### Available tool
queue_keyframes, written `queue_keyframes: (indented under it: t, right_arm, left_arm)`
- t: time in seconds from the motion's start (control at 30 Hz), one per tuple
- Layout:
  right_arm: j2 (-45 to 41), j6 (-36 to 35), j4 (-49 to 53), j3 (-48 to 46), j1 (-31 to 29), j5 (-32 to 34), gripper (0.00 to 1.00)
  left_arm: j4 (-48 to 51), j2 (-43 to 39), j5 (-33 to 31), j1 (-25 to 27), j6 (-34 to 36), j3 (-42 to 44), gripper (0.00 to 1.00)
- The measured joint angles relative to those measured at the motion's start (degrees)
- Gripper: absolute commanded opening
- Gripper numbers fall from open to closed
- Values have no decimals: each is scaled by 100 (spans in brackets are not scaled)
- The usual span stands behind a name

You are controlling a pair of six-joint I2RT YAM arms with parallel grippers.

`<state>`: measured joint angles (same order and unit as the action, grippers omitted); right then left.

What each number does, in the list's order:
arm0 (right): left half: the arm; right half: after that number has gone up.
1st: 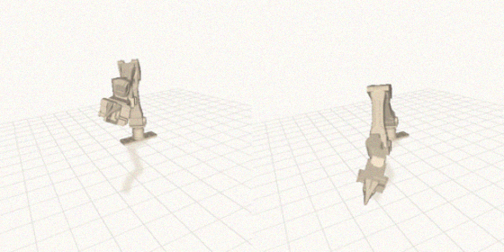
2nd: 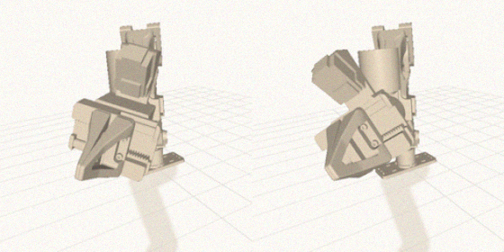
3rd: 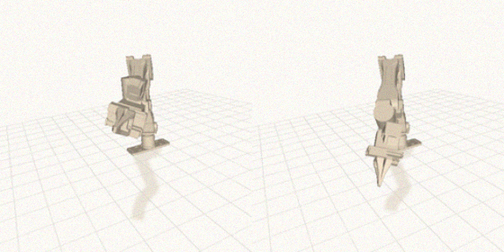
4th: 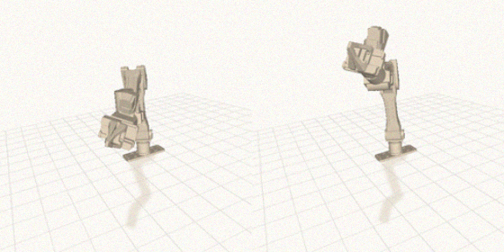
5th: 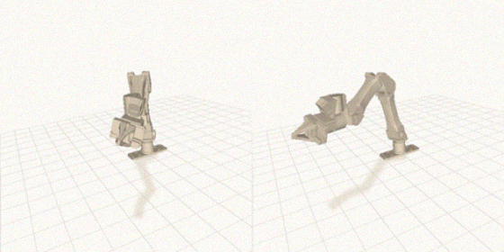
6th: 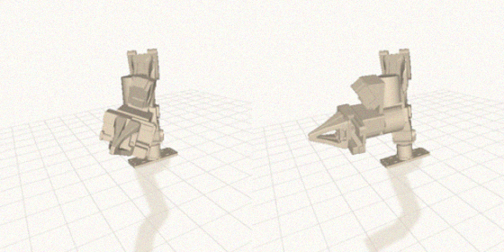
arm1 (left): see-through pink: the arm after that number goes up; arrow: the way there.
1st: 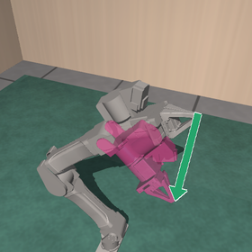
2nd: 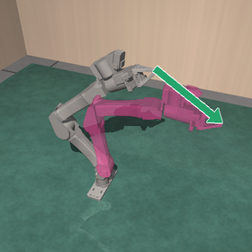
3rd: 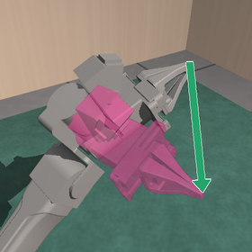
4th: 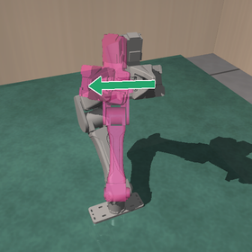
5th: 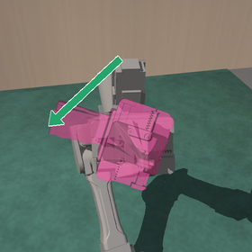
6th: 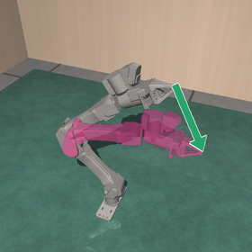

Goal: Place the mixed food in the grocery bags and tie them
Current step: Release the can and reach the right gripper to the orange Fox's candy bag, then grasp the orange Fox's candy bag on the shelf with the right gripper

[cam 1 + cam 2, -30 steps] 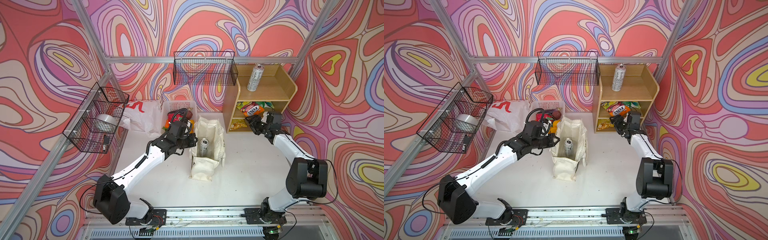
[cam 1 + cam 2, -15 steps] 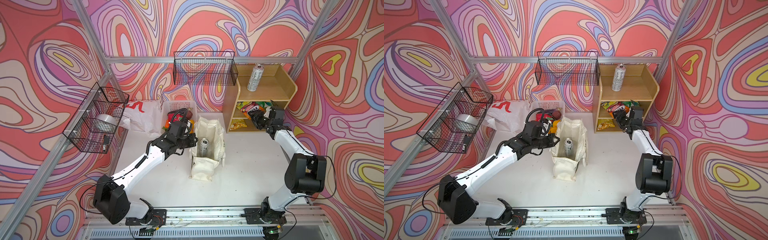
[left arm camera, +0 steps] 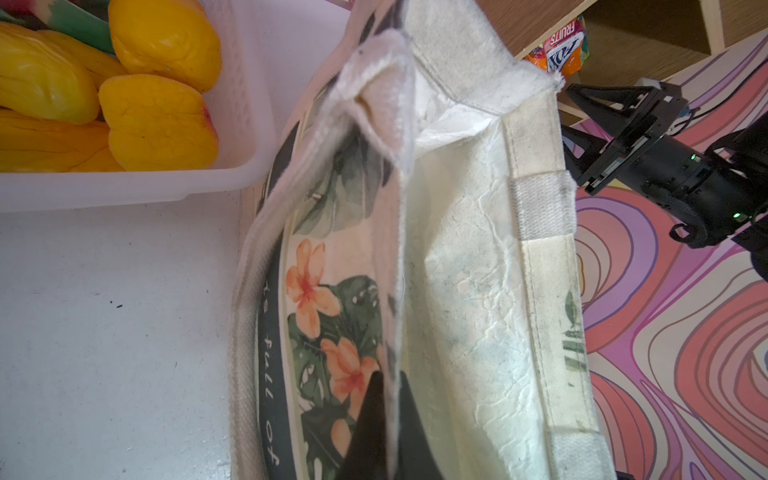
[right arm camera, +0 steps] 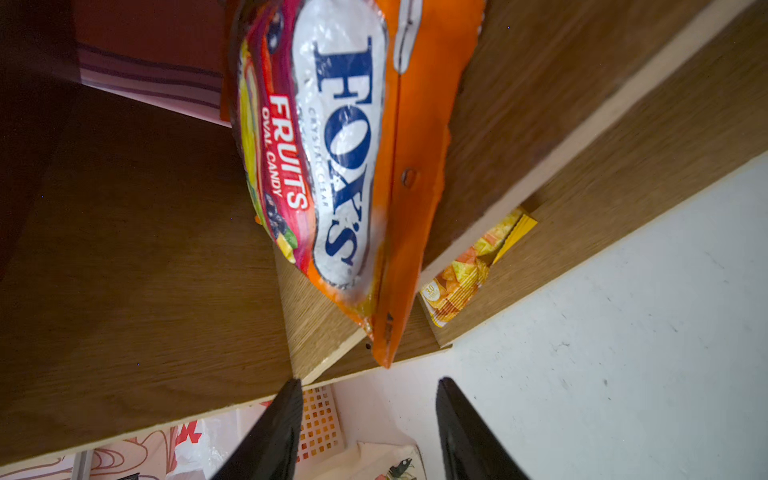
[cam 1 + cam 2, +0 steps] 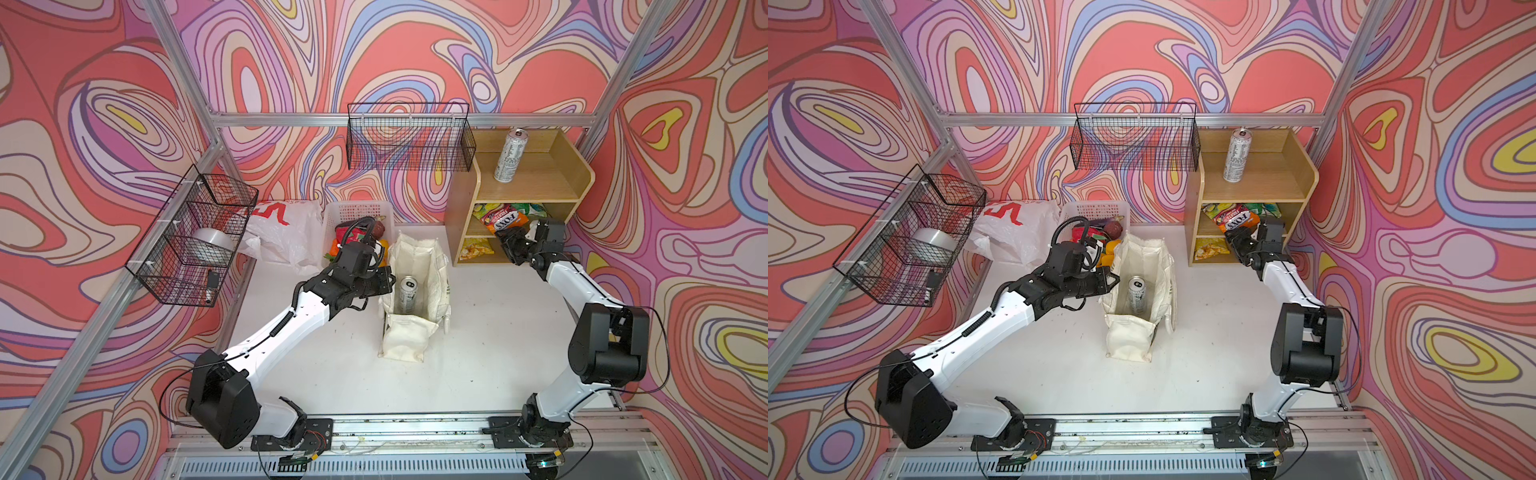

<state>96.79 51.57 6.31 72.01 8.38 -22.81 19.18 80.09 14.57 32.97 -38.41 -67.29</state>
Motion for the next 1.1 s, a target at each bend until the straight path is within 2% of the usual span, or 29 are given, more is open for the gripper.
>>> queue_keyframes:
  t: [0.47, 0.6, 0.77, 0.97, 1.1]
  right_arm:
    - [678, -13, 42, 839, 22, 4, 42]
    - [726, -39, 52, 868, 24, 2, 30]
    - [774, -92, 111, 866, 24, -13, 1]
    - [737, -136, 72, 815, 24, -48, 0]
    - [160, -243, 122, 387, 24, -61, 0]
  left_arm:
    - [-7, 0, 2, 0, -2, 0, 0]
    - [-4, 0, 0, 0, -2, 0, 0]
    - [-4, 2, 0, 0, -2, -2, 0]
    - [-4, 2, 0, 0, -2, -2, 0]
    - [-4, 2, 0, 0, -2, -2, 0]
